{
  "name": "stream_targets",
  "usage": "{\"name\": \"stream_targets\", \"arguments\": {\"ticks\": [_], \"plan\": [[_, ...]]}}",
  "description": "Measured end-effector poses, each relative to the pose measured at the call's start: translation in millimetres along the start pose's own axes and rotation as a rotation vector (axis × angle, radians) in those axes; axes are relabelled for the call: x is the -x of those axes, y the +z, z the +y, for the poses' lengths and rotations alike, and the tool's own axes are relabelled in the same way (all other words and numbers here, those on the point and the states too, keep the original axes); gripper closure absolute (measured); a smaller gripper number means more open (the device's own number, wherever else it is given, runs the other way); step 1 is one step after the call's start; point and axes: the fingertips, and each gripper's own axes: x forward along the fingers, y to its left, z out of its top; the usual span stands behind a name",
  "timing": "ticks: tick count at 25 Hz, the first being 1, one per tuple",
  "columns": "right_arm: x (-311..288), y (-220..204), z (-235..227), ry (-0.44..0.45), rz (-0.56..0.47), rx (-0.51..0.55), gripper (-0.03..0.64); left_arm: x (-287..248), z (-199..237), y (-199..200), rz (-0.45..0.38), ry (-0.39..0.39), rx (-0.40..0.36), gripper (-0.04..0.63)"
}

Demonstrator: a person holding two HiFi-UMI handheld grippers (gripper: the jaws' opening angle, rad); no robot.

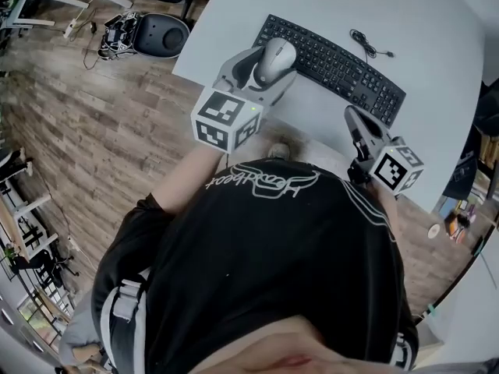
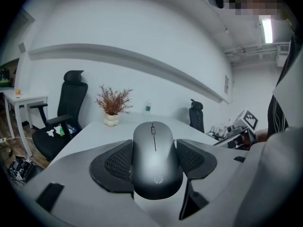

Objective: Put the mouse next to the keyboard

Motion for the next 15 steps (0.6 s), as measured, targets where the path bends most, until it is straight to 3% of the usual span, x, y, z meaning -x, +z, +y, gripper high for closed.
{"name": "stream_targets", "arguments": {"ticks": [6,15], "plan": [[22.8,1.8,-0.1,0.006,-0.017,0.015,0.607,-8.5,-31.7,7.7,0.007,-0.042,-0.020,0.296],[77.0,3.5,-24.9,0.023,-0.040,0.006,0.606,-26.8,-89.6,13.5,0.019,-0.040,-0.039,0.296]]}}
